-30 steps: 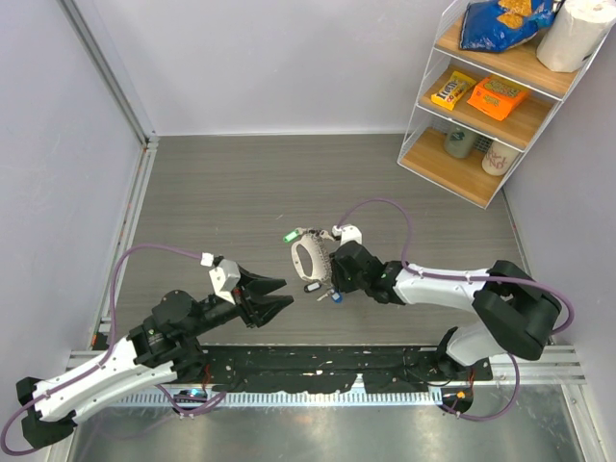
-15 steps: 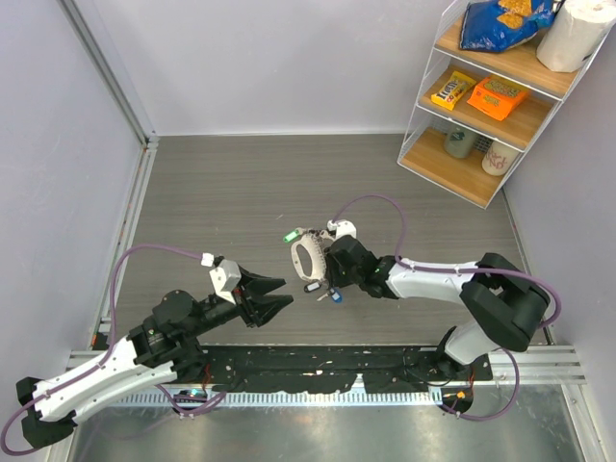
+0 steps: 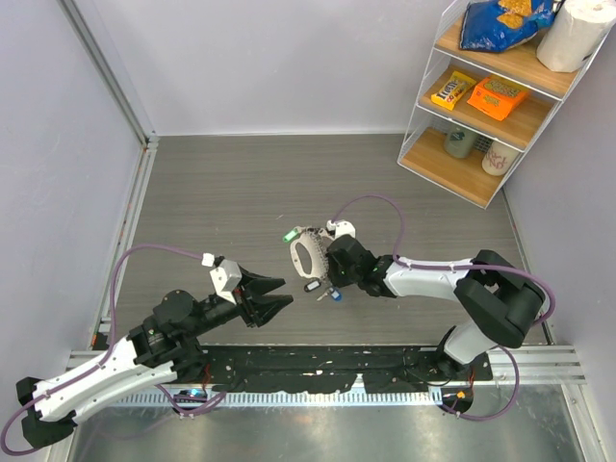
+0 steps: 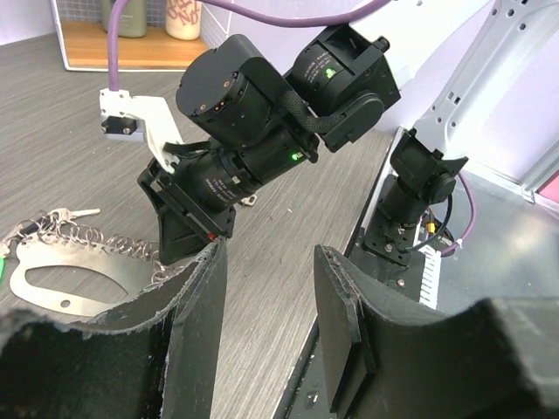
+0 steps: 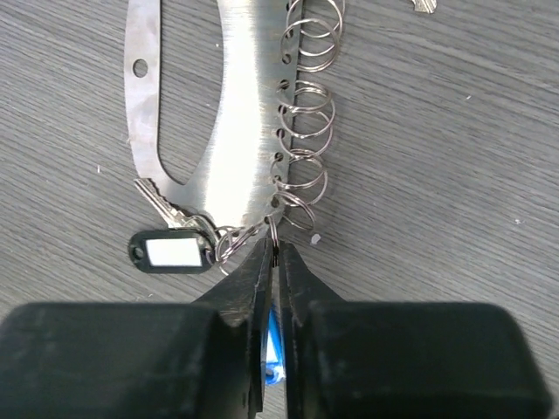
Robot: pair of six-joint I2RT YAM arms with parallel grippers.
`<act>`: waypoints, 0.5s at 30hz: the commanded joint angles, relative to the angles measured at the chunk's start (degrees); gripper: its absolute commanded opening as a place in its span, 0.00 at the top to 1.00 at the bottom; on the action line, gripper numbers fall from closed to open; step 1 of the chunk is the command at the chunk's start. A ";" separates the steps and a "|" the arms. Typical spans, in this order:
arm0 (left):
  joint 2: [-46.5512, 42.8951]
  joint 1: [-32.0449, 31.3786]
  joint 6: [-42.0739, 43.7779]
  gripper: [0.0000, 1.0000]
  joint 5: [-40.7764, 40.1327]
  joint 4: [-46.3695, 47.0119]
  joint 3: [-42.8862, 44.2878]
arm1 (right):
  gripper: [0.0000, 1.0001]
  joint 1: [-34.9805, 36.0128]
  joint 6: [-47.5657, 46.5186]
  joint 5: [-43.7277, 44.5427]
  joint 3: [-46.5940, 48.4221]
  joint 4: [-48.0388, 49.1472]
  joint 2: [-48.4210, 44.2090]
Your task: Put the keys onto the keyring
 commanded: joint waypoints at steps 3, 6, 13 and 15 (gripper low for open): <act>-0.05 0.06 0.71 0.51 -0.37 1.63 1.21 | 0.95 -0.18 -1.73 -0.57 1.41 2.86 -2.24; -0.75 0.06 -0.16 0.51 0.42 1.28 1.48 | 0.95 -0.19 -3.93 -0.48 1.67 1.45 -7.07; -4.09 0.06 -3.15 0.51 4.11 -0.13 2.71 | 0.95 -0.01 -12.09 -9.61 6.94 -11.18 -17.96; -4.62 0.15 -4.47 0.51 5.52 -0.04 3.15 | 0.95 -0.01 -13.24 -13.66 8.61 -14.35 -20.07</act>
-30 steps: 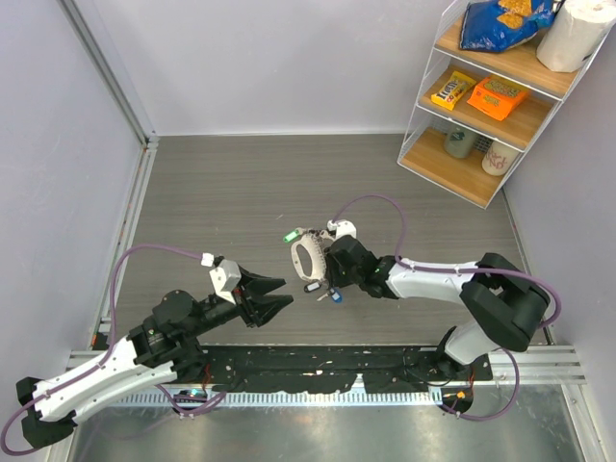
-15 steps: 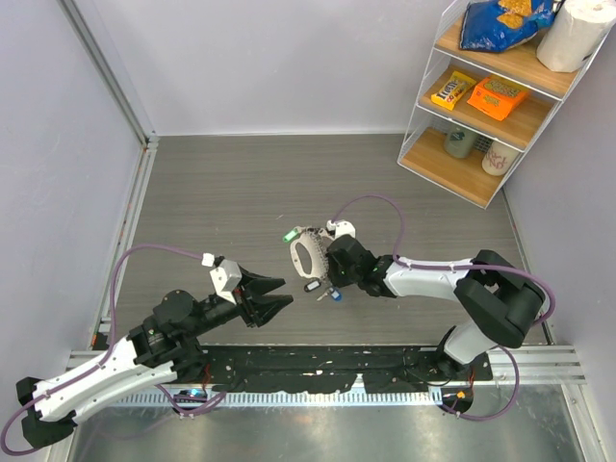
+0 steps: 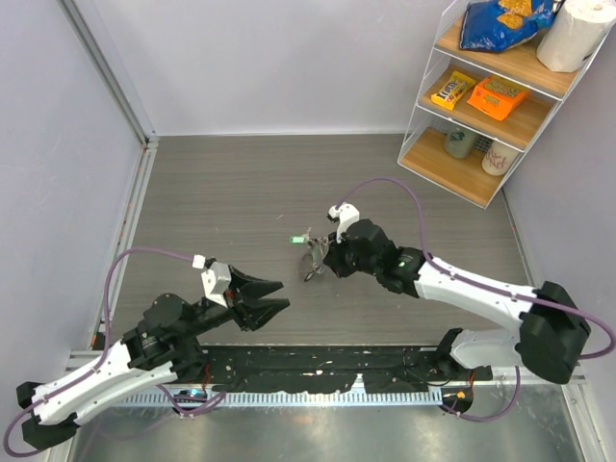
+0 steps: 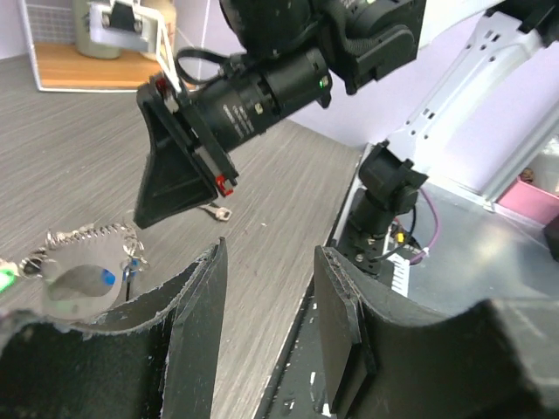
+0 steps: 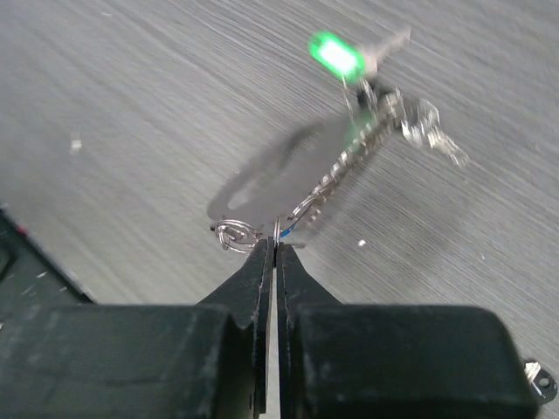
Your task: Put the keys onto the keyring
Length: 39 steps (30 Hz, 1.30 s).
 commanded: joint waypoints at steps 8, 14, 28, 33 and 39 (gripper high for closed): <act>-3.27 0.06 -6.37 0.51 7.11 1.82 3.39 | 0.95 0.14 -12.50 -22.27 11.77 -18.09 -12.53; -3.98 0.06 -9.36 0.51 10.45 5.68 2.60 | 0.95 1.37 -16.89 -34.84 14.06 -22.32 -18.07; 3.57 0.15 -11.91 0.48 18.10 13.50 3.65 | 0.95 12.44 -26.03 -39.17 24.43 -31.72 -15.98; 7.96 0.06 -13.05 0.47 21.70 16.58 4.80 | 0.95 14.56 -26.74 -37.85 27.68 -33.05 -14.22; 10.17 0.15 -14.11 0.45 23.38 19.05 5.32 | 0.95 15.09 -26.21 -37.41 29.26 -33.92 -13.25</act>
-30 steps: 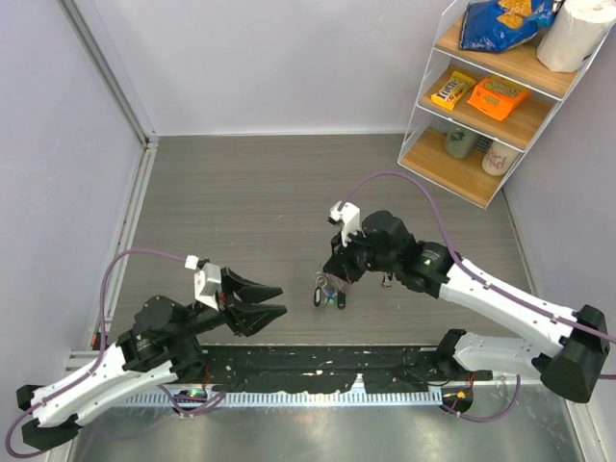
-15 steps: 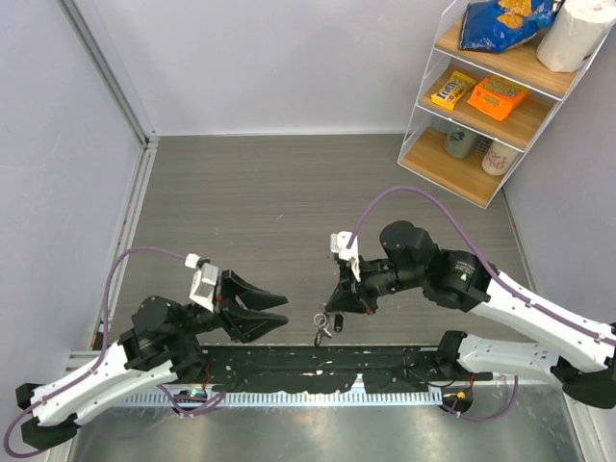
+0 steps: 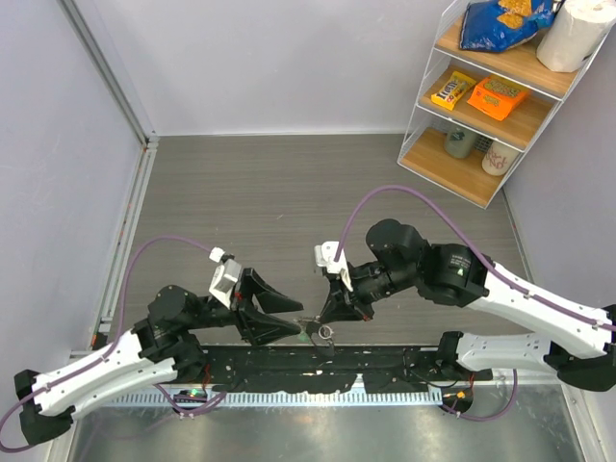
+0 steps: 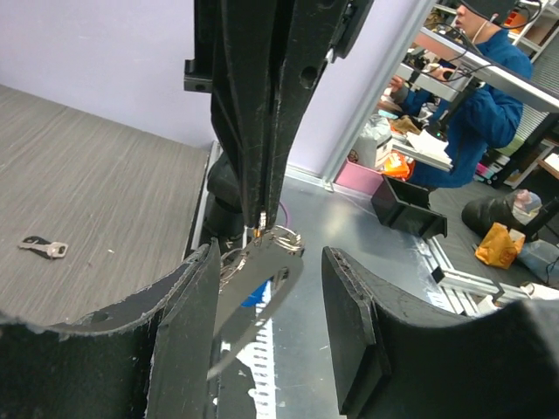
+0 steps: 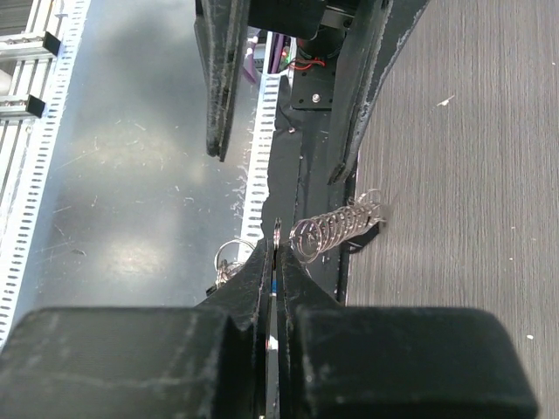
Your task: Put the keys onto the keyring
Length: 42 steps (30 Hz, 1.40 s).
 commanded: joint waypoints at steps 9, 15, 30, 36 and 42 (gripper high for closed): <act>3.01 0.06 -1.69 0.44 3.09 7.01 2.70 | 0.95 0.66 1.65 0.12 5.54 1.58 2.68; 4.15 0.15 -1.70 0.44 2.74 7.01 2.62 | 0.95 1.45 2.08 0.47 7.56 1.49 4.17; 4.51 0.06 -1.52 0.64 1.95 6.75 2.97 | 0.95 2.24 2.52 1.09 10.11 1.22 6.63; 5.56 0.15 -1.52 0.90 2.92 6.75 3.49 | 0.95 2.60 2.70 1.00 10.20 1.40 6.55; 6.35 0.06 -1.87 1.00 5.20 7.36 3.76 | 0.95 2.86 2.61 1.09 10.20 1.40 5.76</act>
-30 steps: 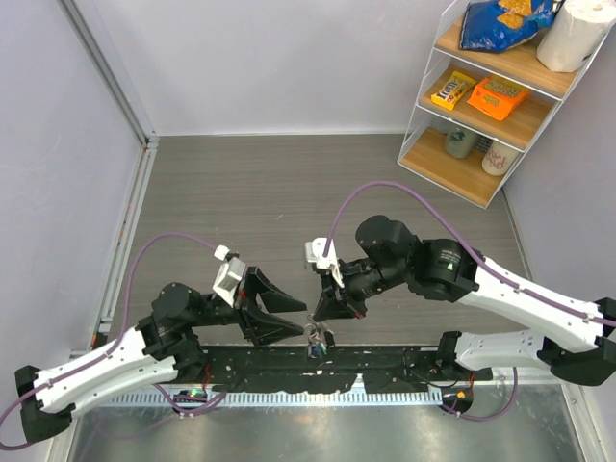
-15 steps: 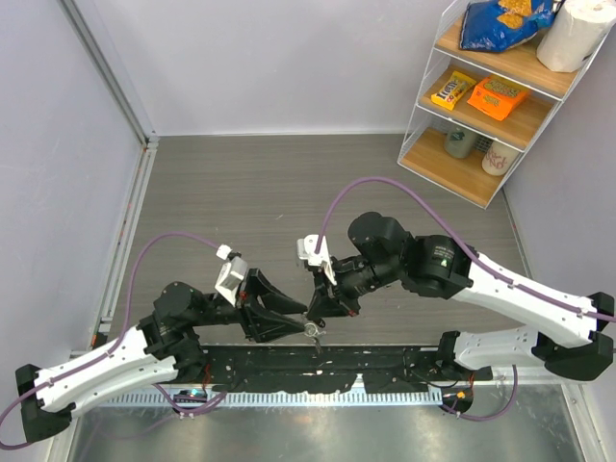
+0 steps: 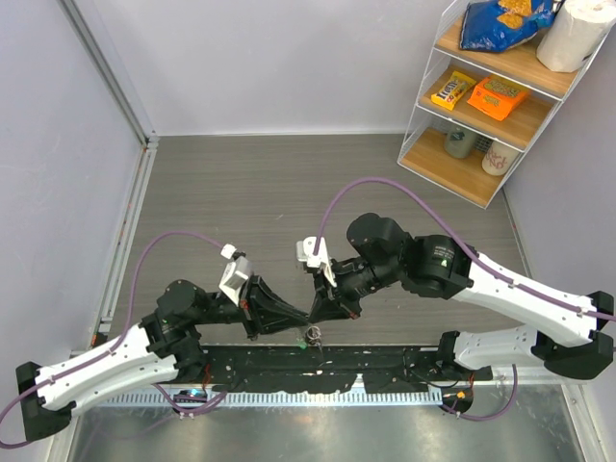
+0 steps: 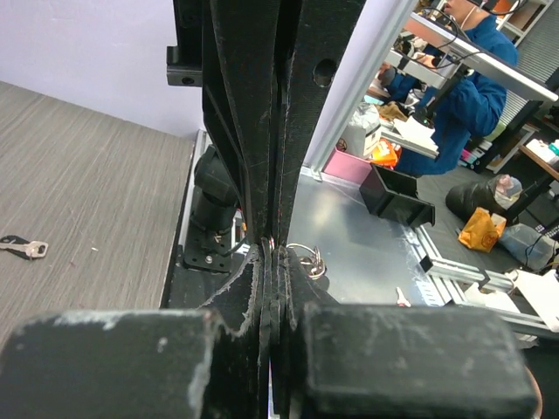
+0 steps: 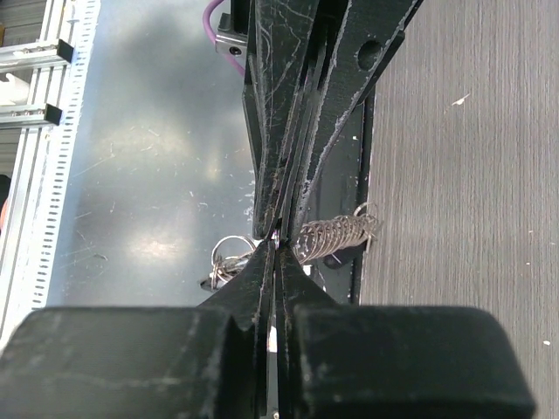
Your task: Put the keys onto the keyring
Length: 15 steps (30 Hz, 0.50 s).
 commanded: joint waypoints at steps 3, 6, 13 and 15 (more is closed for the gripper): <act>0.17 0.11 -0.52 1.00 1.80 3.69 2.79 | 0.95 0.54 0.36 0.06 2.94 4.63 -1.57; -0.18 0.11 0.01 1.00 1.18 3.69 2.71 | 0.92 0.72 0.71 -0.20 2.94 5.34 -1.74; -1.68 0.02 0.28 1.00 0.04 5.80 2.18 | 0.64 0.72 3.35 1.46 0.93 9.20 -6.04; -2.56 -0.07 -0.07 1.00 0.12 8.25 1.48 | 0.59 0.72 4.05 2.52 0.05 10.61 -7.36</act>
